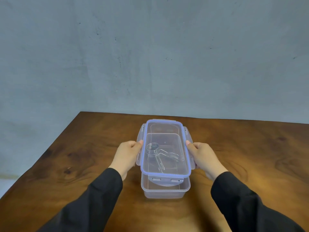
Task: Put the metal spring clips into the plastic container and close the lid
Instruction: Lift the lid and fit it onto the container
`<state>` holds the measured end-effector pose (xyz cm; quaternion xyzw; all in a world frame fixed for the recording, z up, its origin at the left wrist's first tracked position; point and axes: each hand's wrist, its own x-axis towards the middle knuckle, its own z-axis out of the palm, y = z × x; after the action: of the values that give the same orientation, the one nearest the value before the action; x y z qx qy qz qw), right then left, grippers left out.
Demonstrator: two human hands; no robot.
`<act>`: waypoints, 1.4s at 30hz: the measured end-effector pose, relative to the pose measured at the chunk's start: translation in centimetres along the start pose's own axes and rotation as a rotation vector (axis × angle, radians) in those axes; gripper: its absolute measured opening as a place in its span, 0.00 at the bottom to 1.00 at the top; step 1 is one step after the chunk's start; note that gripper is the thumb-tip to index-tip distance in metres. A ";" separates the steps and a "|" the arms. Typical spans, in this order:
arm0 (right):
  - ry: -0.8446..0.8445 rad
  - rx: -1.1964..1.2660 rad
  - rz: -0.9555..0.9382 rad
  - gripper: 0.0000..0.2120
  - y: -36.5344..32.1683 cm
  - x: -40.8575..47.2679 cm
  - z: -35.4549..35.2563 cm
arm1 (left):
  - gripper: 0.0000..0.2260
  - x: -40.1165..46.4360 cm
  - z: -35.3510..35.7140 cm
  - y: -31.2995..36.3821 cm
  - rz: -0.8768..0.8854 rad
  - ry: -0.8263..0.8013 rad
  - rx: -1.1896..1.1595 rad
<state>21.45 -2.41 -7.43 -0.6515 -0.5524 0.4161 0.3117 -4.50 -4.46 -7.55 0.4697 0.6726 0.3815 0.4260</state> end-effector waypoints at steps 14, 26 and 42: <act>0.004 0.054 0.100 0.22 1.9 -0.8 1.7 | 0.19 -0.3 2.2 -3.8 -0.110 0.066 0.011; 0.062 0.081 0.109 0.16 2.7 -1.1 2.3 | 0.19 -0.9 2.2 -5.0 -0.202 -0.001 -0.127; -0.064 0.280 -0.009 0.17 2.9 -2.7 4.1 | 0.24 -3.2 4.4 -4.3 -0.092 -0.156 -0.426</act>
<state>19.00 -5.79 -11.32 -0.5855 -0.5015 0.5085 0.3835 -1.10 -8.17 -12.32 0.3664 0.5626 0.4575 0.5831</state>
